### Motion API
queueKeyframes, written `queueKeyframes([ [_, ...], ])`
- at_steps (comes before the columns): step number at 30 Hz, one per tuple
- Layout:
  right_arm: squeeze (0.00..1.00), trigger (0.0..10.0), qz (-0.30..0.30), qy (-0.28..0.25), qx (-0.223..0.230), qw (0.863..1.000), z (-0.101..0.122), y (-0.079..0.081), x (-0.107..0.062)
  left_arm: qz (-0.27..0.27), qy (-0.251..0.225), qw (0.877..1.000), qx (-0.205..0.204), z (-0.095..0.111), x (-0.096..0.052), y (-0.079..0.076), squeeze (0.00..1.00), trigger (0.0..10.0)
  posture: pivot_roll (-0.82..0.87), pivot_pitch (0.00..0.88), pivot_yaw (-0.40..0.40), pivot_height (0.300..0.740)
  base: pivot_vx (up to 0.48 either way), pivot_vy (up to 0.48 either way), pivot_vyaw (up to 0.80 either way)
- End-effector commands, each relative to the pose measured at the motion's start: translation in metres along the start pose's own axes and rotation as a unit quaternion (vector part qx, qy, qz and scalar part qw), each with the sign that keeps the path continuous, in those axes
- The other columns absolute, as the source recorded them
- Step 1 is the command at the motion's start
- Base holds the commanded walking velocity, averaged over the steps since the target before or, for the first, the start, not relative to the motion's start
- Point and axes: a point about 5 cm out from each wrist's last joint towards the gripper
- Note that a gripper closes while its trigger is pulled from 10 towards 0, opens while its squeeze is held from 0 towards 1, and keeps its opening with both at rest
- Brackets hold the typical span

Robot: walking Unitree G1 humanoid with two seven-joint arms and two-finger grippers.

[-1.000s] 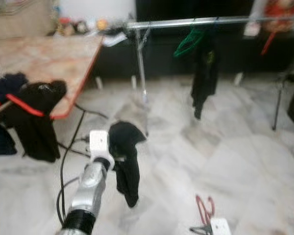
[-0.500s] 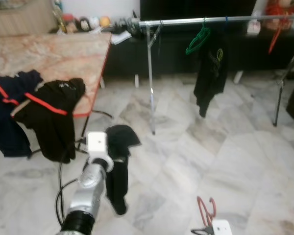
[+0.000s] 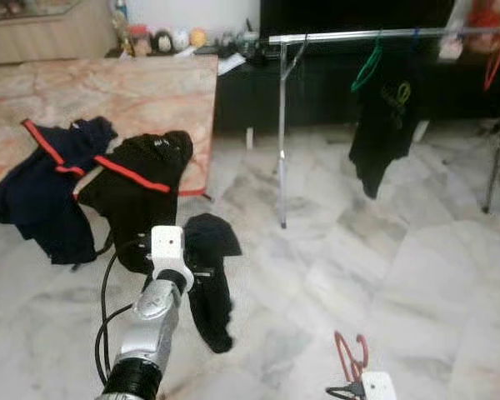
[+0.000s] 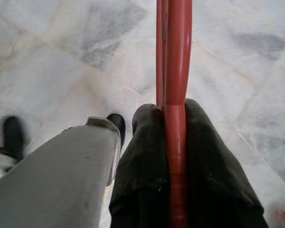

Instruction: Hang hanger

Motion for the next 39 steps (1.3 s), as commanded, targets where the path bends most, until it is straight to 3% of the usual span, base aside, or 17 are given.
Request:
queueKeyframes([
  [1,0.0,10.0,0.009,-0.001,0.003,1.0,0.001,0.008,0.0,0.011,-0.011,1.0,0.005,0.007,-0.001,0.008,0.0,10.0,-0.09,0.0,-0.01,0.74,0.0,0.382,0.0],
  [26,0.0,10.0,0.014,0.0,-0.003,1.0,0.001,0.009,0.0,0.02,-0.016,1.0,0.001,0.011,0.001,0.01,0.0,10.0,-0.08,0.0,-0.009,0.74,0.0,0.369,0.0],
  [39,0.0,10.0,0.015,-0.002,-0.004,1.0,0.002,0.009,0.0,0.015,-0.056,0.998,-0.003,0.027,0.001,0.008,0.0,10.0,-0.08,0.0,-0.013,0.74,0.0,0.0,0.0],
])
Point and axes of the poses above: a point about 5 cm out from each wrist's last joint towards the gripper, its own x axis pointing out of the wrist towards the gripper, its own z axis along the axis of the wrist's last joint, y = z × x, and after that the axes turned 2 degrees about -x, right-handed
